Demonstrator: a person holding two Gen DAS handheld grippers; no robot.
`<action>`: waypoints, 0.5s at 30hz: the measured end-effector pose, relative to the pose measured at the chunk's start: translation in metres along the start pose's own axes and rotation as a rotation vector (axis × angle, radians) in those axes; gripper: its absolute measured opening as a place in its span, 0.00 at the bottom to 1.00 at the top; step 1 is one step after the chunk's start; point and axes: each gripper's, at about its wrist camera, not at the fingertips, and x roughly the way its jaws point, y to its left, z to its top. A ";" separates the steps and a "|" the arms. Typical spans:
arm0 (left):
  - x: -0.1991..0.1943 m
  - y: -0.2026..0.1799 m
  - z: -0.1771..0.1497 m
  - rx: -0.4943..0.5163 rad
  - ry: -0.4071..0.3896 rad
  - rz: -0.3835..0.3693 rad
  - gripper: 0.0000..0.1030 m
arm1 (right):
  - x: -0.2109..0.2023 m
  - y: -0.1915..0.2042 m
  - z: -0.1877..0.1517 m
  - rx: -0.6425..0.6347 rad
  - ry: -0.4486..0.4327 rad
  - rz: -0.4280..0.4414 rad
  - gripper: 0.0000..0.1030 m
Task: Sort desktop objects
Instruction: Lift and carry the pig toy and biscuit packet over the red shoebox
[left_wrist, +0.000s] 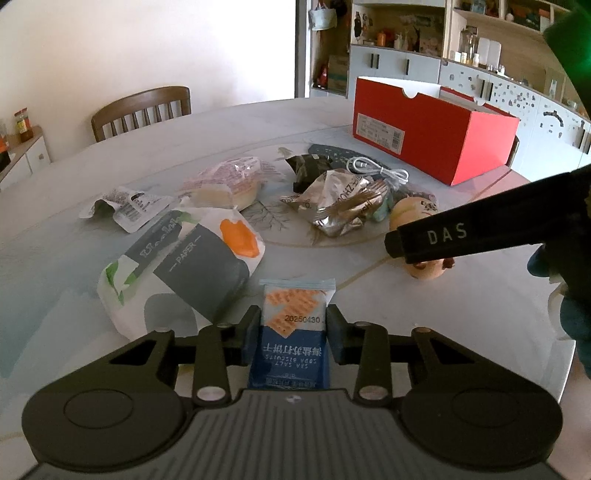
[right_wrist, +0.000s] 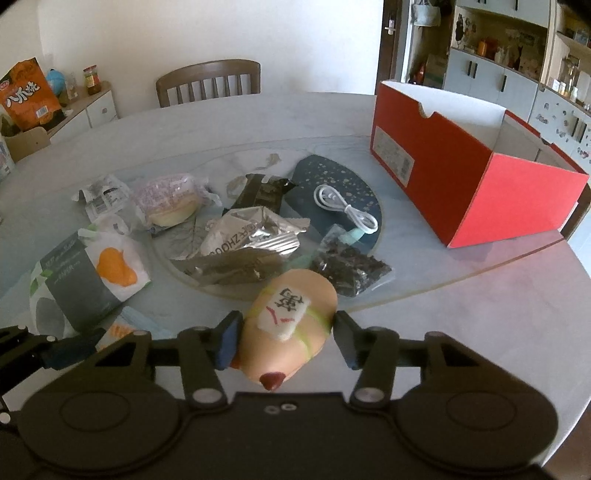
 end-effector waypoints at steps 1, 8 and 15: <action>-0.001 0.000 0.001 -0.002 -0.003 -0.003 0.35 | -0.002 0.000 0.000 0.001 -0.003 -0.002 0.51; -0.011 -0.002 0.006 -0.005 -0.021 -0.025 0.34 | -0.012 -0.003 -0.001 0.005 -0.013 -0.009 0.50; -0.021 -0.005 0.020 -0.016 -0.042 -0.039 0.34 | -0.031 -0.012 0.004 0.020 -0.042 -0.001 0.50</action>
